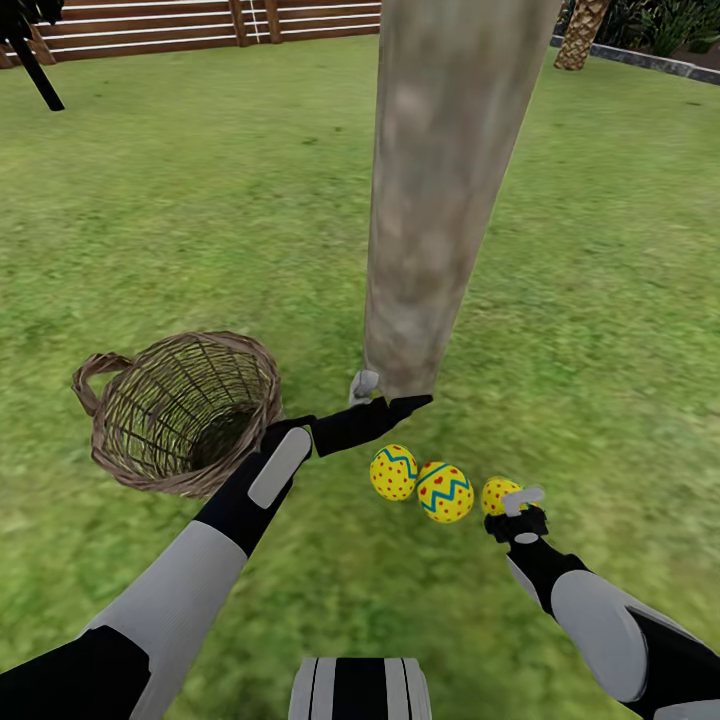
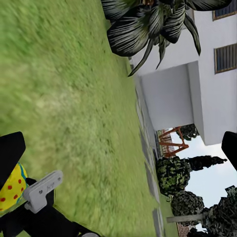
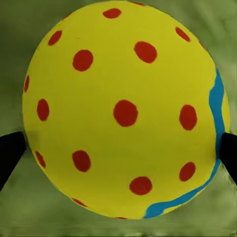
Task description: Take the three Easter eggs out of the wicker basket on the lawn in the garden, then place them on the lawn next to a single tree (choose any tree) so that all three eggs are next to the same tree and none are left in the basket.
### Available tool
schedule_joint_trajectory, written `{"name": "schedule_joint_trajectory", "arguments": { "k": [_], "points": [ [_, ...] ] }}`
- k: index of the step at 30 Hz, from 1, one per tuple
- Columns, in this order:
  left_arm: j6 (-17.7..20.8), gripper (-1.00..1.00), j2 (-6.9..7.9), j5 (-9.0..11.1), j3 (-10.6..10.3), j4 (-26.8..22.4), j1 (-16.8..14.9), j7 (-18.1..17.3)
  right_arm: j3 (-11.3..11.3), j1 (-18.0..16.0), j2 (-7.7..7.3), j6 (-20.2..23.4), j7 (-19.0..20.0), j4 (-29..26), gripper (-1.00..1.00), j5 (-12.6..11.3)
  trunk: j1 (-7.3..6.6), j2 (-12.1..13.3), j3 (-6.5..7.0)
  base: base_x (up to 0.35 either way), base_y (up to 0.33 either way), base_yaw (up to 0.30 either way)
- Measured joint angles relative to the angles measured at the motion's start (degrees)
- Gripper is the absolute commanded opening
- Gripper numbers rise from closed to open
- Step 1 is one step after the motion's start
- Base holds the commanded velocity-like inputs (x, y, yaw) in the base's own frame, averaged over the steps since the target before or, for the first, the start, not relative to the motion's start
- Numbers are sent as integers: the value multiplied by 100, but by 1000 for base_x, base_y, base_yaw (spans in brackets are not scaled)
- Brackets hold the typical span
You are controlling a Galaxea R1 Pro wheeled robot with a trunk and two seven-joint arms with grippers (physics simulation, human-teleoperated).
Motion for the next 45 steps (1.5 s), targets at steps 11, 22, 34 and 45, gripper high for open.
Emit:
{"name": "schedule_joint_trajectory", "arguments": {
  "k": [11, 22, 34, 45],
  "points": [
    [-6, 100, 4, 8, 9, -7, 6, -46, 8, 0, -14, 2, 12, 3, 100, -5, 0, 0, 0, 0, 0, 0],
    [9, 100, 2, 11, 9, -3, 10, -58, 7, 0, -15, 2, 12, -6, 100, -4, -26, 13, 221, 0, 0, 0],
    [18, 100, 1, 11, 9, -11, 15, -53, 6, 0, -15, 2, 12, -6, 100, -4, -57, 29, 487, 0, 0, 0],
    [81, 100, -8, 8, 7, -12, 9, -45, 6, 0, -12, 2, 12, 1, 100, -5, -84, 44, 731, -35, 0, 0]
  ]
}}
